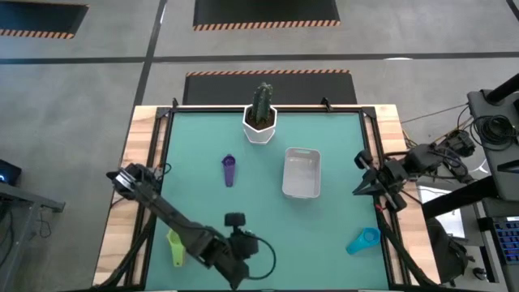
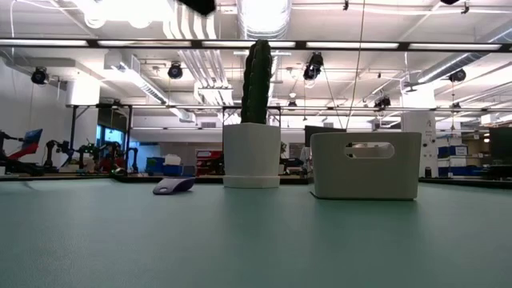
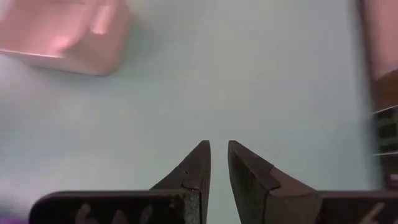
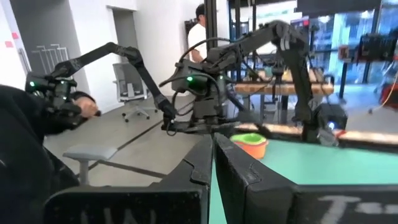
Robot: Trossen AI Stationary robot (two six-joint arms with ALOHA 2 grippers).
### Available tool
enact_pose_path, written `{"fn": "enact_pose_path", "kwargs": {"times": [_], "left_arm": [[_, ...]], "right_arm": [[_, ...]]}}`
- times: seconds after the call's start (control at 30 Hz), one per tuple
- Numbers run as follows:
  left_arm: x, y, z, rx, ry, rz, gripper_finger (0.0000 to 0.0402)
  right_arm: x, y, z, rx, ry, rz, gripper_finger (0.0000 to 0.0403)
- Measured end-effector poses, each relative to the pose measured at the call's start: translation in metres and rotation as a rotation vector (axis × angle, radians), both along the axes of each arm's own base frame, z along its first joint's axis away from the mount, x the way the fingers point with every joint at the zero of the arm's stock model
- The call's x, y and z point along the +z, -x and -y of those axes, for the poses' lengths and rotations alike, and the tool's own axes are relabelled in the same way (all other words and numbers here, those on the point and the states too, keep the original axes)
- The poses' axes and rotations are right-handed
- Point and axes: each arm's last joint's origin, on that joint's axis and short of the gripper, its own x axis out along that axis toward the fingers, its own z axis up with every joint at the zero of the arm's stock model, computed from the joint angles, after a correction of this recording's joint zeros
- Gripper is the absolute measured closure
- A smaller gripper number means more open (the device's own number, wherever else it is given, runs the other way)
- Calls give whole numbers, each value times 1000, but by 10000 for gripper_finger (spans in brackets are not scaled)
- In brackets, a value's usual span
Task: Nest measuring cups in basket
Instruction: Stack the light blue measuring cup on the top of the green measuring cup
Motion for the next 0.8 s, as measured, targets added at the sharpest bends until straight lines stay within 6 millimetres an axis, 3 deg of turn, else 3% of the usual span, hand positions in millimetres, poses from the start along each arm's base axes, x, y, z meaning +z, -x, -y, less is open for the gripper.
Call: {"fn": "enact_pose_path", "kwargs": {"times": [0.1, 0.23, 0.47, 0.63, 0.8], "left_arm": [[-3, 1, -15, 13, -153, -53, 363], [0, 1, -32, 13, -286, -104, 363], [27, 10, -51, -22, -431, -37, 363], [39, 19, -59, 11, -471, 83, 363], [34, 24, -65, 22, -528, 133, 363]], "right_arm": [[-3, -7, -3, 2, -36, -60, 394], [-18, -31, -14, -5, -60, -238, 394], [-50, -55, -30, -11, -171, -624, 394], [-66, -58, -42, -60, -270, -973, 394], [-85, -47, -55, -229, -323, -1392, 394]]}}
